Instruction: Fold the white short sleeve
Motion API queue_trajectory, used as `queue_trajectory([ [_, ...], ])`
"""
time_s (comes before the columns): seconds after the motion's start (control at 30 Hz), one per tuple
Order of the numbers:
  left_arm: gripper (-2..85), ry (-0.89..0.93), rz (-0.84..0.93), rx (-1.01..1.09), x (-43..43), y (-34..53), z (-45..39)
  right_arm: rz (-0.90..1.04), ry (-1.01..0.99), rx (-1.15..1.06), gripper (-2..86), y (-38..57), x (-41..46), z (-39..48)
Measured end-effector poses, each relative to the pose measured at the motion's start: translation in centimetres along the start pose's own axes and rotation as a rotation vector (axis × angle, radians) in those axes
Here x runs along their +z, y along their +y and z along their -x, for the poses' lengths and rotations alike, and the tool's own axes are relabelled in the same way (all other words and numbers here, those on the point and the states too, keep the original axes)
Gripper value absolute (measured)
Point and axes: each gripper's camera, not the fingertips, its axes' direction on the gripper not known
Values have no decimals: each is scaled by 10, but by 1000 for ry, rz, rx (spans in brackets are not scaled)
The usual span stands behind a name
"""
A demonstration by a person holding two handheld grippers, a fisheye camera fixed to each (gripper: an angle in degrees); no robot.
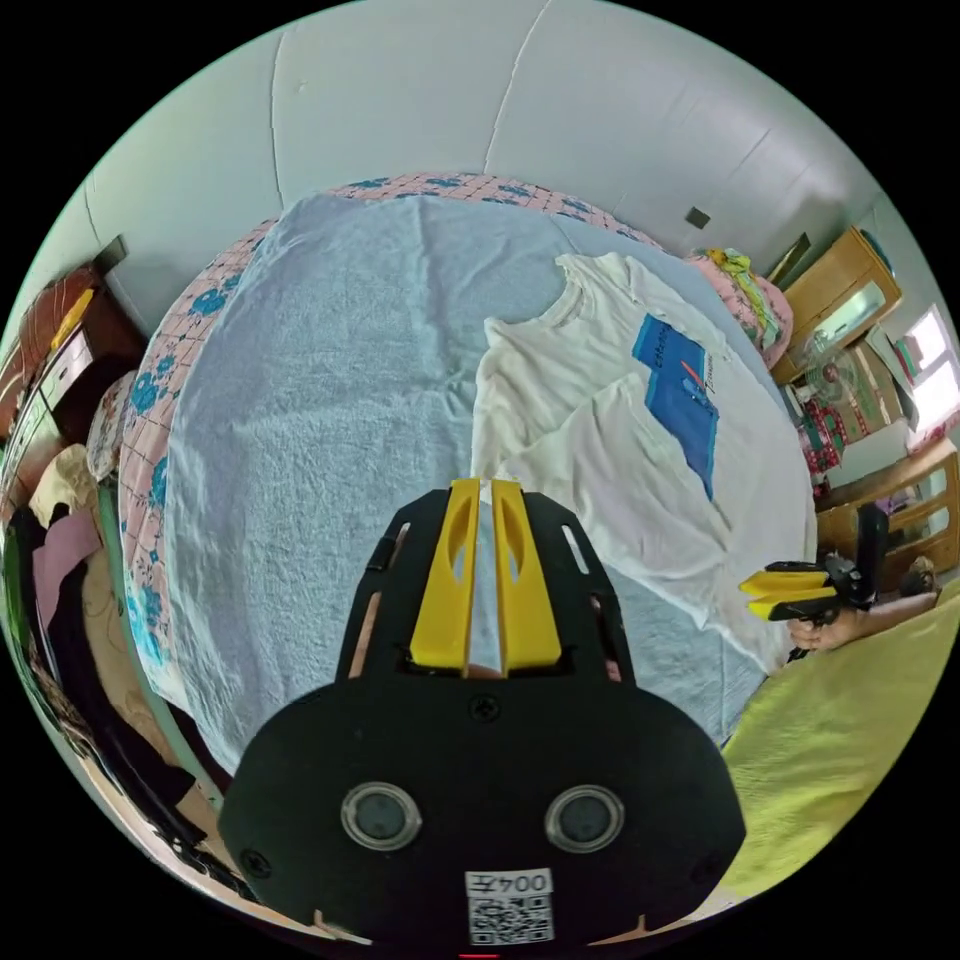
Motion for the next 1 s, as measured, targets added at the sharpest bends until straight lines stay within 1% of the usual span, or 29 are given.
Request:
queue_trajectory([
  [0.1, 66, 41, -8, 100, 8, -1, -8, 21, -1, -15, 84, 0, 16, 21],
  [0.23, 88, 95, 13, 175, 16, -12, -8, 33, 12, -17, 94, -1, 26, 35],
  [0.3, 93, 124, 49, 202, 23, -22, -3, 26, 41, -3, 109, 0, 30, 39],
  [0.43, 92, 145, 123, 247, 36, -35, 1, 16, 55, 14, 111, 1, 35, 44],
  [0.5, 91, 181, 154, 244, 42, -43, 8, 14, 59, 17, 111, 2, 39, 49],
  [0.63, 86, 214, 151, 208, 46, -48, 22, 10, 66, 20, 107, 3, 46, 57],
  [0.7, 79, 266, 169, 188, 50, -48, 30, 23, 67, 16, 104, 3, 53, 63],
  [0.83, 66, 278, 214, 201, 54, -48, 33, 35, 68, 37, 100, 2, 62, 66],
  [0.93, 40, 273, 219, 190, 53, -48, 38, 50, 73, 83, 83, 1, 69, 64],
  [1.0, 24, 291, 198, 168, 47, -48, 44, 54, 99, 97, 55, 3, 73, 65],
])
